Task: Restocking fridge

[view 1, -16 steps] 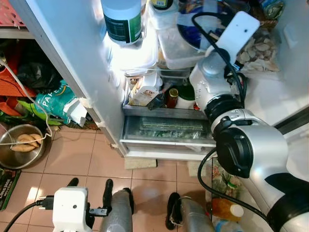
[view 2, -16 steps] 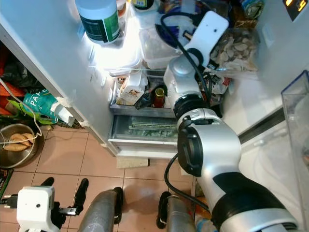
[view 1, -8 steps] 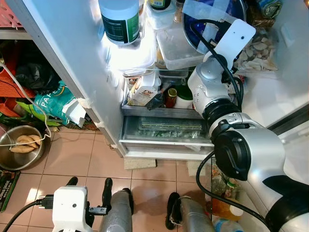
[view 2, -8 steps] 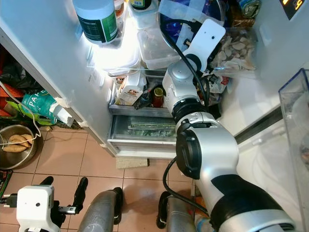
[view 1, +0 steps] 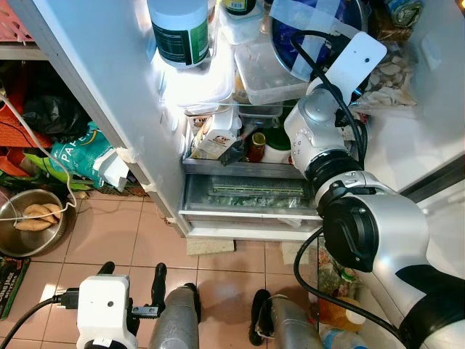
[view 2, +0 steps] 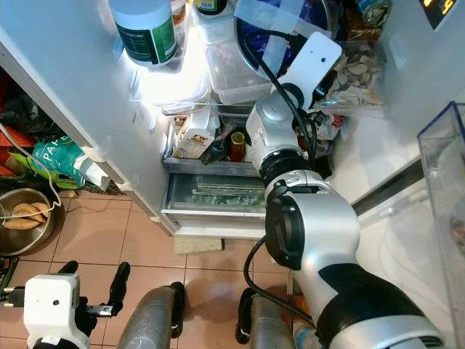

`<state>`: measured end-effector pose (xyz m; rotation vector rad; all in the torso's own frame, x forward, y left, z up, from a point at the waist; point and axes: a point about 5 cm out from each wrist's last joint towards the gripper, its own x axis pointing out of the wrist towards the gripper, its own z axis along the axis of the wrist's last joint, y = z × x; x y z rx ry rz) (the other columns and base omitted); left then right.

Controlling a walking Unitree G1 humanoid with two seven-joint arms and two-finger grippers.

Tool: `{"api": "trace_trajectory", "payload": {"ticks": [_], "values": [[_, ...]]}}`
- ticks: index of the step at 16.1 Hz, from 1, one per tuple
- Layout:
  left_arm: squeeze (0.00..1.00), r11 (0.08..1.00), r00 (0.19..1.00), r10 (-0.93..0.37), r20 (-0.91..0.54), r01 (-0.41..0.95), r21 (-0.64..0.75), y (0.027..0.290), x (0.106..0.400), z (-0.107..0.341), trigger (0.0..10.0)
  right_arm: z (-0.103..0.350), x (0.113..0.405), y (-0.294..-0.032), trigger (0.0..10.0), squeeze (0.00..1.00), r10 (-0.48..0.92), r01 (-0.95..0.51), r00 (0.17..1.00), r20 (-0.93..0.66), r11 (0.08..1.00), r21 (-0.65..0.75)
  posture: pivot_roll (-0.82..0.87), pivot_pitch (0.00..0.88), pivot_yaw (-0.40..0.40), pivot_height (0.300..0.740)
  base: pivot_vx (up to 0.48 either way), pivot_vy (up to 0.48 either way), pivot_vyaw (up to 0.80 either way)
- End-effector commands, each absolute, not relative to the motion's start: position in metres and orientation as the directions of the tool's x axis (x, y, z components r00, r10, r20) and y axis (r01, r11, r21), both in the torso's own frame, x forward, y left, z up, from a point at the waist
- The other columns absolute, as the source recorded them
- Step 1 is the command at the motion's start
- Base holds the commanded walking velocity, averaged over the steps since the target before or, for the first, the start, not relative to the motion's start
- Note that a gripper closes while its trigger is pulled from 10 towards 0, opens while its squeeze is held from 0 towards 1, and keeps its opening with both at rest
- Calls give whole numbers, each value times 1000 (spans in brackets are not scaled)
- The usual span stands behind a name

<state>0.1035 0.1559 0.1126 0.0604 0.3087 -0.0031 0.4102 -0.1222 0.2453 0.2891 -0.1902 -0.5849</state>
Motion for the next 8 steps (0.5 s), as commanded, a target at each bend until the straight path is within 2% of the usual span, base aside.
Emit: {"api": "trace_trajectory", "payload": {"ticks": [1, 8], "values": [[0, 996, 938, 32, -346, -2, 85, 160, 100, 106, 10000, 223, 408, -120, 10000, 1000, -557, 528, 830, 20, 798, 291, 436, 283, 4, 740, 0, 0, 0], [0, 994, 946, 38, -321, -3, 107, 163, 110, 104, 10000, 220, 408, -127, 10000, 1000, -549, 518, 835, 42, 810, 275, 428, 255, 2, 740, 0, 0, 0]]}}
